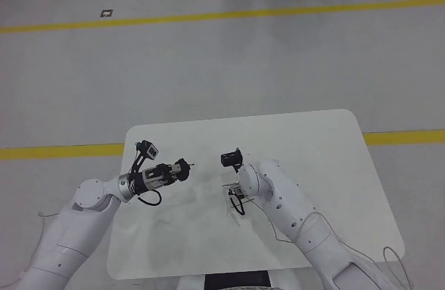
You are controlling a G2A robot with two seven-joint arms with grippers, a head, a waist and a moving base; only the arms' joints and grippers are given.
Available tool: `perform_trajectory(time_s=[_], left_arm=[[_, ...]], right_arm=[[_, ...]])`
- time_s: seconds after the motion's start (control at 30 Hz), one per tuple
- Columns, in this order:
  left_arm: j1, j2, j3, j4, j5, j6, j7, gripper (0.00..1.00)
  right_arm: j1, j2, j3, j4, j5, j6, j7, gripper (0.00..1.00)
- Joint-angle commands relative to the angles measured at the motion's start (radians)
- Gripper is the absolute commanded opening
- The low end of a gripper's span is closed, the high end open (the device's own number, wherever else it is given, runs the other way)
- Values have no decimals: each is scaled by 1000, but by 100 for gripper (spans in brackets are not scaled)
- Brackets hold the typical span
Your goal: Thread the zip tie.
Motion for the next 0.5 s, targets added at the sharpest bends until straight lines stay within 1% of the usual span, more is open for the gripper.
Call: perform_trajectory(time_s=[0.0, 0.2, 0.33, 0.4, 0.47], left_arm=[[0, 0, 0, 0, 0, 0, 0, 0], [0, 0, 0, 0, 0, 0, 0, 0], [0, 0, 0, 0, 0, 0, 0, 0], [0, 0, 0, 0, 0, 0, 0, 0], [0, 0, 0, 0, 0, 0, 0, 0]], right_arm=[[-7, 8, 13, -23, 16, 2, 0, 0], [-38, 31, 54, -89, 78, 1, 0, 0], [-61, 44, 99, -143, 141, -5, 0, 0], [-81, 50, 133, -183, 182, -10, -2, 0], [-98, 55, 153, -206, 209, -22, -12, 0]])
